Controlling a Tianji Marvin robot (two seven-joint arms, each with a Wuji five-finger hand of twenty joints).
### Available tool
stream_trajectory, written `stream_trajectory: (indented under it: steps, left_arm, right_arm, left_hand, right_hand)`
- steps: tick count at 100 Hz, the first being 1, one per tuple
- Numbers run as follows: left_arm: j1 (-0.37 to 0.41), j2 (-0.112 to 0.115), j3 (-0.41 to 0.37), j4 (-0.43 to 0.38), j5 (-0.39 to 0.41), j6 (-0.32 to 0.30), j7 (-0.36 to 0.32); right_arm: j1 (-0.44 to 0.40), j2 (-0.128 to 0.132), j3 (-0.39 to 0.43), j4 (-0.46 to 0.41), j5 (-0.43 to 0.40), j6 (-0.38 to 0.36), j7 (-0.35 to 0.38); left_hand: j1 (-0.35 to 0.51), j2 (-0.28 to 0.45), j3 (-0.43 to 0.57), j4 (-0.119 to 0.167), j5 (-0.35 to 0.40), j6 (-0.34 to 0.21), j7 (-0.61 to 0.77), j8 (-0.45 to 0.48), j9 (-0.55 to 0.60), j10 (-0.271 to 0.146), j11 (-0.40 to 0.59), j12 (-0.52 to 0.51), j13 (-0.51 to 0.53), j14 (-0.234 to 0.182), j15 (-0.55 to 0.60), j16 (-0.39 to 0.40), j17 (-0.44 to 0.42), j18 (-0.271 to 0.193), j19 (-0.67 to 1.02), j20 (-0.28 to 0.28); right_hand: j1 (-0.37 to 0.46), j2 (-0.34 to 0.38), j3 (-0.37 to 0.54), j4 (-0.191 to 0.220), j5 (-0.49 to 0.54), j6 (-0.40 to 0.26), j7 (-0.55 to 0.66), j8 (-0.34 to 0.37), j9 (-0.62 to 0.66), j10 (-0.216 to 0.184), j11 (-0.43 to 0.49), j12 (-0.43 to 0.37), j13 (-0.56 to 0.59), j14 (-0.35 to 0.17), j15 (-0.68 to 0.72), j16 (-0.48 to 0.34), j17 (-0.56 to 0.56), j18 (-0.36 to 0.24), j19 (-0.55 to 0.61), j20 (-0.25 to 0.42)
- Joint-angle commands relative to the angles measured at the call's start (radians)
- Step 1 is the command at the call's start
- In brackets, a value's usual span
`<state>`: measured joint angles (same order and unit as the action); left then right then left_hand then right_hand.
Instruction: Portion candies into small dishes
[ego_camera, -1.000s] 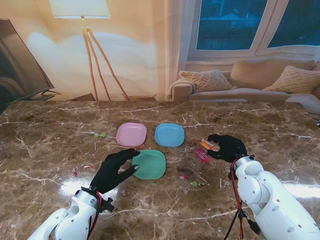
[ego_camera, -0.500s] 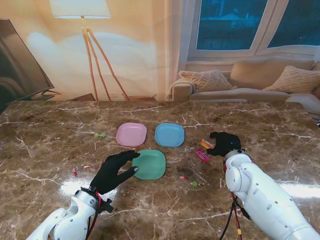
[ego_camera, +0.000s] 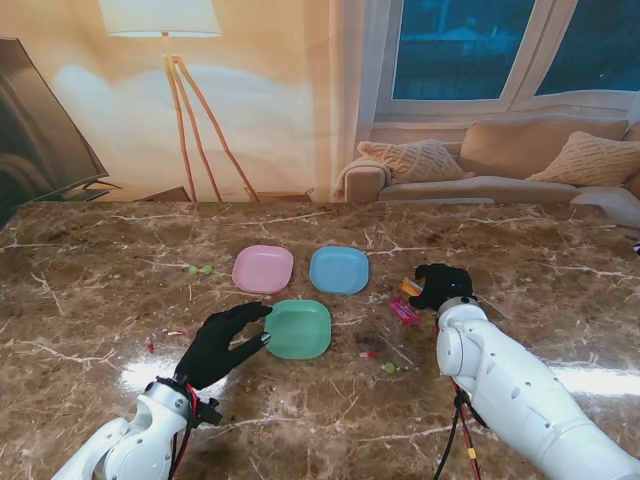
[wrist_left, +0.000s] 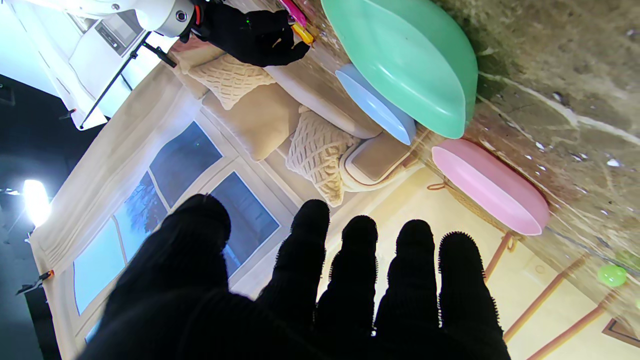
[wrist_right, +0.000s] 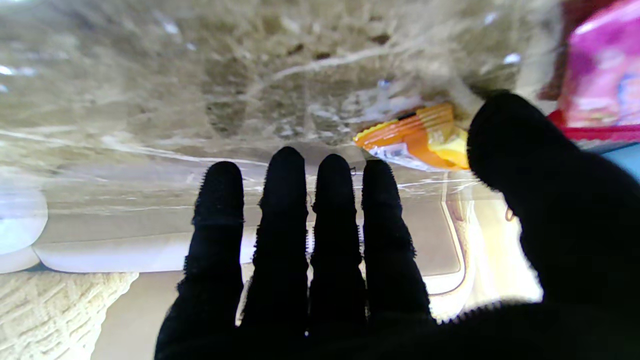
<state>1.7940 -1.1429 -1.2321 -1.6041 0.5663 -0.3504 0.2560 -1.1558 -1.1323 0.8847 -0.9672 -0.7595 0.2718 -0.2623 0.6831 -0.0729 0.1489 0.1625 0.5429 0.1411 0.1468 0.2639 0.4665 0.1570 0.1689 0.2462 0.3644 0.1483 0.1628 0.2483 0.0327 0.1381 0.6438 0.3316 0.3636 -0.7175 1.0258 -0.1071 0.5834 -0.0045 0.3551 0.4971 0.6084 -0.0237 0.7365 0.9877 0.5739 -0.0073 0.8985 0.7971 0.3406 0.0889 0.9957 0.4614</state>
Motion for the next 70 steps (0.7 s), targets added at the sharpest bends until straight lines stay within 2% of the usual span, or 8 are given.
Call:
stream_trajectory:
  steps: [1,17,21,26,35,45,58,70]
  left_arm:
    - [0.011,0.001,-0.004,0.002,0.004,0.005,0.0]
    - [0.017,0.002,-0.013,-0.002,0.004,0.007,-0.003]
    - [0.019,0.002,-0.014,-0.003,0.004,0.009,-0.003]
    - [0.021,0.002,-0.016,-0.006,0.004,0.01,-0.005]
    - [0.024,0.002,-0.018,-0.009,0.003,0.012,-0.005]
    - [0.026,0.002,-0.022,-0.01,0.004,0.012,-0.007]
    - [0.031,0.003,-0.029,-0.013,0.002,0.013,-0.012]
    - [0.033,0.003,-0.033,-0.015,0.002,0.015,-0.015]
  right_arm:
    - [0.009,-0.011,-0.007,0.021,0.009,0.006,0.01]
    - [0.033,-0.024,-0.04,0.067,0.033,0.007,-0.016]
    - [0.038,-0.027,-0.049,0.079,0.039,0.007,-0.022]
    - [0.044,-0.031,-0.06,0.093,0.045,0.009,-0.028]
    - [0.053,-0.036,-0.076,0.114,0.056,0.01,-0.034]
    - [0.06,-0.044,-0.087,0.141,0.08,0.001,-0.042]
    - [0.063,-0.048,-0.096,0.157,0.097,-0.004,-0.035]
    - [0.064,-0.05,-0.101,0.169,0.106,-0.011,-0.036]
  left_hand:
    - [-0.001,0.037,-0.02,-0.02,-0.015,-0.004,-0.005,-0.02,-0.031,0.011,-0.011,-0.008,-0.013,-0.012,-0.018,-0.008,-0.001,-0.005,0.004,0.003]
    - [-0.001,0.037,-0.02,-0.02,-0.014,-0.004,-0.005,-0.019,-0.032,0.015,-0.012,-0.008,-0.013,-0.013,-0.018,-0.008,-0.001,-0.005,0.004,0.003]
    - [-0.001,0.037,-0.02,-0.02,-0.014,-0.005,-0.005,-0.019,-0.032,0.013,-0.011,-0.008,-0.014,-0.011,-0.018,-0.008,-0.001,-0.006,0.004,0.003]
    - [-0.001,0.036,-0.02,-0.021,-0.013,-0.005,-0.004,-0.019,-0.03,0.012,-0.011,-0.008,-0.012,-0.01,-0.018,-0.008,0.0,-0.005,0.004,0.003]
    - [-0.002,0.036,-0.02,-0.021,-0.012,-0.008,-0.004,-0.019,-0.029,0.011,-0.011,-0.008,-0.013,-0.012,-0.018,-0.008,0.0,-0.003,0.004,0.003]
    - [0.001,0.035,-0.019,-0.02,-0.009,-0.007,-0.002,-0.018,-0.03,0.012,-0.011,-0.008,-0.012,-0.011,-0.017,-0.008,0.0,-0.003,0.004,0.003]
    - [0.003,0.035,-0.017,-0.02,-0.008,-0.006,-0.002,-0.018,-0.03,0.013,-0.011,-0.009,-0.012,-0.009,-0.018,-0.008,0.001,-0.002,0.004,0.004]
    - [0.003,0.034,-0.017,-0.021,-0.008,-0.007,-0.002,-0.018,-0.031,0.012,-0.011,-0.009,-0.011,-0.011,-0.017,-0.008,0.001,-0.002,0.005,0.004]
  right_hand:
    - [0.042,-0.039,0.044,-0.048,0.06,-0.03,0.048,0.029,-0.019,-0.017,0.004,0.022,-0.018,-0.026,0.011,0.013,-0.002,0.008,-0.009,0.034]
    - [0.098,-0.087,0.087,-0.056,0.211,-0.113,0.189,0.121,0.006,-0.022,0.001,0.005,0.005,-0.027,0.017,0.007,0.013,0.014,0.006,0.045]
    - [0.134,-0.114,0.077,-0.143,0.232,-0.142,0.265,0.105,0.015,-0.024,-0.001,-0.006,0.014,-0.026,0.018,0.004,0.019,0.016,0.014,0.048]
    - [0.18,-0.144,0.067,-0.198,0.233,-0.18,0.39,0.062,0.025,-0.025,-0.005,-0.017,0.024,-0.025,0.017,0.001,0.027,0.017,0.024,0.05]
    - [0.229,-0.181,0.057,-0.213,0.24,-0.237,0.547,0.038,0.047,-0.021,-0.027,-0.045,0.047,-0.023,0.002,-0.013,0.049,0.017,0.037,0.05]
    - [0.259,-0.204,0.072,-0.21,0.297,-0.268,0.598,0.095,0.071,0.0,-0.132,-0.175,0.083,-0.013,-0.094,-0.086,0.094,0.004,0.049,0.035]
    - [0.292,-0.241,0.094,-0.208,0.329,-0.289,0.617,0.202,0.135,0.024,-0.309,-0.457,0.179,0.006,-0.362,-0.307,0.198,-0.028,0.082,0.003]
    - [0.319,-0.257,0.117,-0.203,0.34,-0.317,0.629,0.355,0.228,0.024,-0.354,-0.556,0.283,0.032,-0.509,-0.422,0.285,-0.023,0.102,-0.038]
